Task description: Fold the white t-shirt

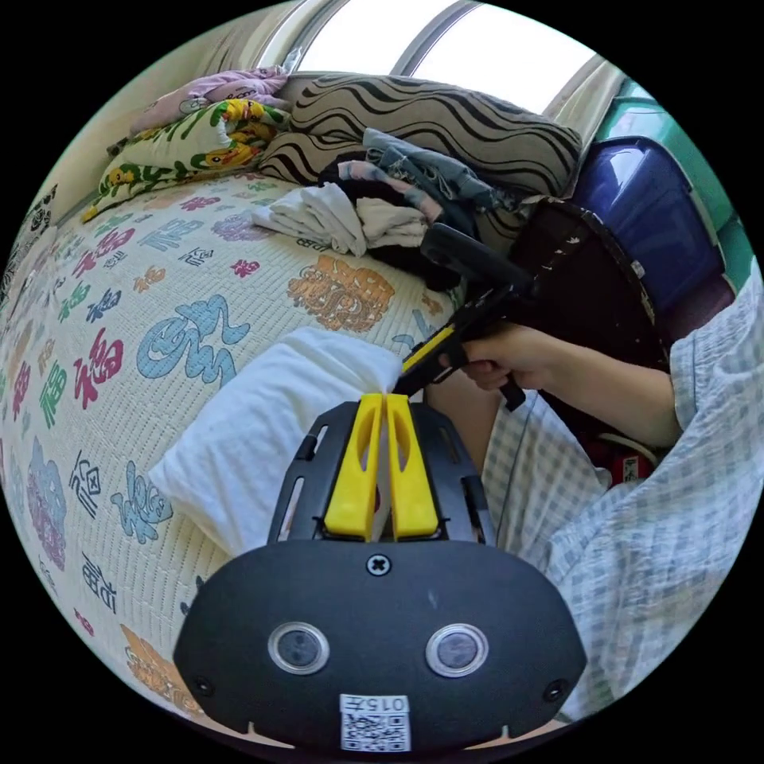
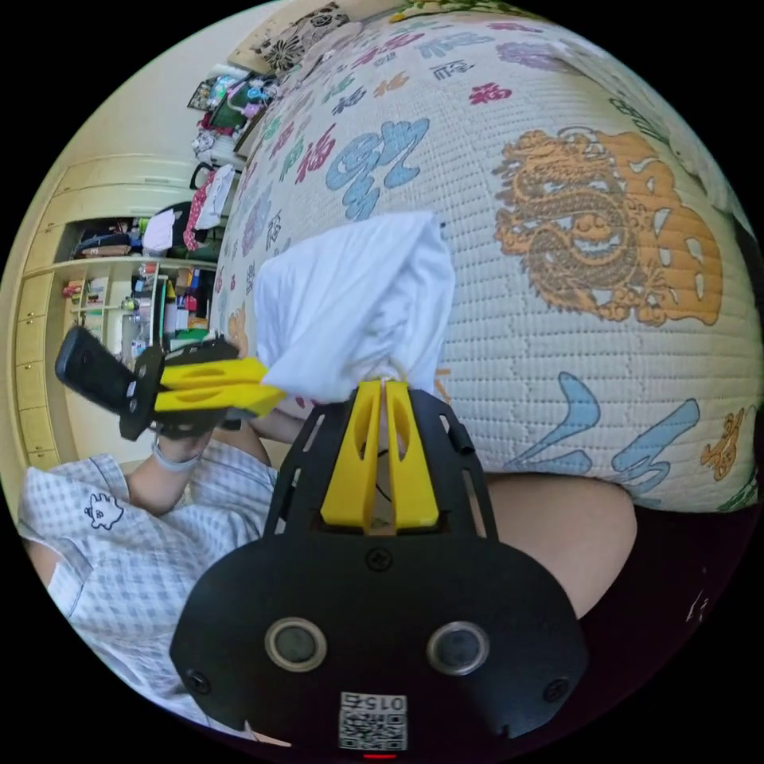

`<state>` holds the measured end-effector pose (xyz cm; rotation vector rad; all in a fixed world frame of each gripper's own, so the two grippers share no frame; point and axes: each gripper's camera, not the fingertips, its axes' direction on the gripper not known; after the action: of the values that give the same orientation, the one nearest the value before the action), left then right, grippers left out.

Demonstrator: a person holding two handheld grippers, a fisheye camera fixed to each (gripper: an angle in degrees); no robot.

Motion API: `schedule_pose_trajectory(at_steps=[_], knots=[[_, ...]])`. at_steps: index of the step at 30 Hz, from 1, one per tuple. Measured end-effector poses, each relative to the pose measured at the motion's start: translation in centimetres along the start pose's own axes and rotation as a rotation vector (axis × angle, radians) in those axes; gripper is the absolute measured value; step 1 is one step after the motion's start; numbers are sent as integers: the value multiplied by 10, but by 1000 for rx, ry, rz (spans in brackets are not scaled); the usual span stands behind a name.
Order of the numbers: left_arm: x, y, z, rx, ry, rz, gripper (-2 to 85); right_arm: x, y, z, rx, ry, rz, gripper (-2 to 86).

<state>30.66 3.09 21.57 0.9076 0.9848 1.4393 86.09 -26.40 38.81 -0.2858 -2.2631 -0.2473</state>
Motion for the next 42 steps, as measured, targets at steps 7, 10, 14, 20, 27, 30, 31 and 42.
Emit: schedule_pose_trajectory(at_steps=[7,10,14,20,27,30,31,42], knots=[[10,14,35,-126,-91,-38,-8,25,12,2,61,-105,96,-1],[0,18,34,-111,-40,-106,-6,20,27,-18,170,-6,98,-3],[-1,22,13,-99,2,-121,-3,-25,17,-12,182,-80,-151,-5],[-23,47,-83,78,-84,-257,-5,-31,-9,45,60,64,-123,-6],[-61,77,-92,-208,-308,-288,-9,-19,-7,69,61,137,-49,-6],[-57,70,-112,-266,-336,-211,-9,-29,-7,67,90,106,-71,-6],[-57,70,-120,-253,-327,-204,-9,-34,-7,65,109,94,-90,-6],[-100,130,-201,-263,-131,-317,-1,-64,-35,142,-99,161,-166,-3]])
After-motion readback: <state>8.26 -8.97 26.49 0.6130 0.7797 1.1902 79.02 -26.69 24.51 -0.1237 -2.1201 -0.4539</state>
